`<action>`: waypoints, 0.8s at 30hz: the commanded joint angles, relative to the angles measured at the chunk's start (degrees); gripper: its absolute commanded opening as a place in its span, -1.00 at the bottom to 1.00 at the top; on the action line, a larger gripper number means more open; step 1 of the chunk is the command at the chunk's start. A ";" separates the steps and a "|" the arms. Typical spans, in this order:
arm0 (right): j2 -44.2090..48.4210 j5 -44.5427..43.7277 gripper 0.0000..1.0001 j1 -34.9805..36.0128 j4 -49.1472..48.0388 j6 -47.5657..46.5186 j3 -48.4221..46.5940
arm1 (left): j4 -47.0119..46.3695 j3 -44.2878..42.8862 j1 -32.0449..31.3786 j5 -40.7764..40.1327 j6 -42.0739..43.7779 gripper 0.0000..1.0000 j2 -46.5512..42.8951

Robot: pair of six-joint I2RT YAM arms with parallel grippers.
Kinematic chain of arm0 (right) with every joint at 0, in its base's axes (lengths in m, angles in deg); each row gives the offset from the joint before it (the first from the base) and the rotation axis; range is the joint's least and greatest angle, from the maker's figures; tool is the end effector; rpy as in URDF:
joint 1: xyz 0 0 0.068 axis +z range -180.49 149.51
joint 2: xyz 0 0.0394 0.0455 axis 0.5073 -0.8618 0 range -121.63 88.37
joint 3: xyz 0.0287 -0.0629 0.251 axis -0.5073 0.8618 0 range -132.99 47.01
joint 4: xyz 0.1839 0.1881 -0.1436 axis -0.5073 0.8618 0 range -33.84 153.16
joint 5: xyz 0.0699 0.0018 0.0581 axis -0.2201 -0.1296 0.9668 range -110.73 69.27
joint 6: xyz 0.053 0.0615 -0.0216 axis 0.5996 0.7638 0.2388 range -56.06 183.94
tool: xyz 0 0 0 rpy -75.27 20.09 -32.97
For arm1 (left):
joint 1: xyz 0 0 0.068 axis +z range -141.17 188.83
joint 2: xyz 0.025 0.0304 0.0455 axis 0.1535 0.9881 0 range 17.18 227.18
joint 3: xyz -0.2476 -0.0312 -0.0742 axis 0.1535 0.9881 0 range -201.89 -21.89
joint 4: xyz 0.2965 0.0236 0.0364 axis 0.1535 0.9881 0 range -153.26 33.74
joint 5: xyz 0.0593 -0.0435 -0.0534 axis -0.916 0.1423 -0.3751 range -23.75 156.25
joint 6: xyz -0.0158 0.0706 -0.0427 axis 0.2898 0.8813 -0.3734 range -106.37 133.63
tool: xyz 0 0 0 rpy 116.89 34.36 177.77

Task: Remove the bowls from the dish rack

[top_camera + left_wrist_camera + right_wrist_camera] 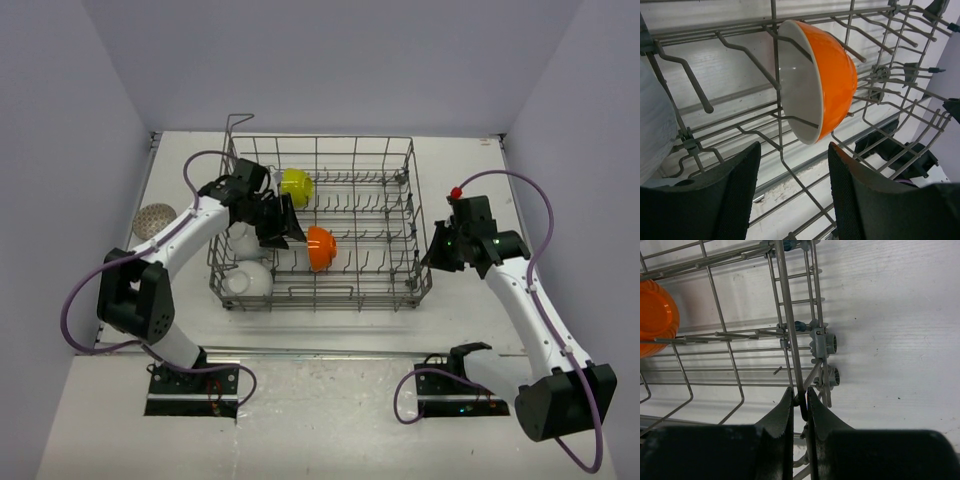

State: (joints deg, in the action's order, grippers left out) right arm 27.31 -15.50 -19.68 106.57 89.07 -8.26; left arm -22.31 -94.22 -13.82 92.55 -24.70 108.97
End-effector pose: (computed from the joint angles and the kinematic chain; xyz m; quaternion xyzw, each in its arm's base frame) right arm 0.2644 0.0574 0.2418 0.1060 0.9500 0.1311 0.2627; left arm 0.3437 -0.1788 0.2043 -0.0708 0.9406 -0.3157 0.1027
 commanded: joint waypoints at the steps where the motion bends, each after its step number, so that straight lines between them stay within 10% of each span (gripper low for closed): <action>1: -0.64 0.74 -1.00 -0.09 -2.51 5.20 1.04 | -4.90 1.84 -0.37 3.40 0.36 0.14 -2.58; 24: -0.99 1.01 -1.00 -0.09 -2.34 4.85 0.51 | -17.04 3.61 -0.99 10.78 -5.71 0.03 2.60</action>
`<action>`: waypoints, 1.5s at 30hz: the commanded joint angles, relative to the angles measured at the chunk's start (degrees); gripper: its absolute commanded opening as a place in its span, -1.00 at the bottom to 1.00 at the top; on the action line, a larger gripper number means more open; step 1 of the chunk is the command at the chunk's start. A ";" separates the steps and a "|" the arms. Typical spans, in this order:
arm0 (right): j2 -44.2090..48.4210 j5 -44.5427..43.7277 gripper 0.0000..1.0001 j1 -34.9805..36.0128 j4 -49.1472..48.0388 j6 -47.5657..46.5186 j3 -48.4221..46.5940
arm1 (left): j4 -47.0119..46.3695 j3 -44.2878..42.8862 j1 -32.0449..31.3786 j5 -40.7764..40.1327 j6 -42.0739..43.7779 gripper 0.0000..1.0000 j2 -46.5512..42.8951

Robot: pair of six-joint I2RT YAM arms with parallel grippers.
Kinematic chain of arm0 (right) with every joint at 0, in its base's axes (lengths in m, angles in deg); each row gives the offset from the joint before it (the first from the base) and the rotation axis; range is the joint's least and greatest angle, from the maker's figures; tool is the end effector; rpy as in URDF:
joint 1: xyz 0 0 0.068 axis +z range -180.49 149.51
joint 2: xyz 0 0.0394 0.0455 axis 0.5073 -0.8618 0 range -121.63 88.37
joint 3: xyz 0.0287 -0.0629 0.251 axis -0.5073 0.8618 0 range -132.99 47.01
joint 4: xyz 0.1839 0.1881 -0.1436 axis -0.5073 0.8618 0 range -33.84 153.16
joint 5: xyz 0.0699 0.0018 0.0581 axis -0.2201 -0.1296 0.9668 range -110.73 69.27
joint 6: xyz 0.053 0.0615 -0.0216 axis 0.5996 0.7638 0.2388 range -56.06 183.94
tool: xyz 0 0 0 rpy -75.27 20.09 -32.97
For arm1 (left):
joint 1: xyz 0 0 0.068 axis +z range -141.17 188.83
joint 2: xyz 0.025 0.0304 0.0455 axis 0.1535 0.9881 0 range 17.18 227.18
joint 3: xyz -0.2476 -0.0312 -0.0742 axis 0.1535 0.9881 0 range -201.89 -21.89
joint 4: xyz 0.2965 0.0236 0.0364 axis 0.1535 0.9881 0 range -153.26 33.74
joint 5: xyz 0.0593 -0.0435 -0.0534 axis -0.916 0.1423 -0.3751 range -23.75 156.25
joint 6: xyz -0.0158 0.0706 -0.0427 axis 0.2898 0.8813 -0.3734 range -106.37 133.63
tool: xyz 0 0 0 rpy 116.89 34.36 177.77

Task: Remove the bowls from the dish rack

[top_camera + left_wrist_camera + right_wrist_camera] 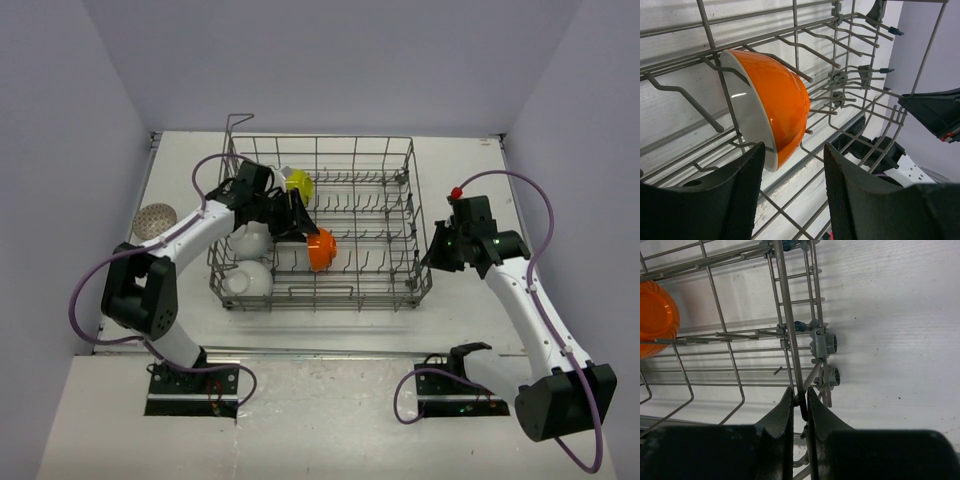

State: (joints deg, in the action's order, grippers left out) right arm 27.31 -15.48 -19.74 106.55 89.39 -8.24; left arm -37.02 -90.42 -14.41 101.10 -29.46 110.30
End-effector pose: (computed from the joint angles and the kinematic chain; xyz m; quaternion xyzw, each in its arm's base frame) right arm 0.2644 0.0572 0.2417 0.1091 0.9497 0.1319 0.2624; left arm 0.3537 -0.1977 0.1959 -0.0560 0.9028 -0.4111 0.1134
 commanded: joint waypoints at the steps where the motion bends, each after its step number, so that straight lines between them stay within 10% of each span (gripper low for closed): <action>1: -0.99 0.98 -1.00 -0.02 -2.32 4.43 0.40 | -2.42 -0.46 -0.48 2.33 -0.94 0.03 1.53; 15: -1.26 0.90 -1.00 -0.02 -2.05 3.47 -0.13 | -11.28 2.78 -1.36 4.96 -4.88 -0.20 3.73; 26: -1.17 0.81 -1.00 -0.02 -1.96 3.20 -0.30 | -22.87 8.14 -1.36 9.26 -9.02 -1.00 5.05; 45: -1.26 0.10 -1.00 -0.11 -1.88 2.15 0.05 | -62.96 14.47 -1.28 16.04 -35.47 -1.00 0.22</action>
State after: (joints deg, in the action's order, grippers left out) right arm 27.20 -15.23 -19.68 106.15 88.83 -8.26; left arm -79.78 -75.38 -15.66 113.36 -54.99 114.89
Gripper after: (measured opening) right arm 0.082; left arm 0.057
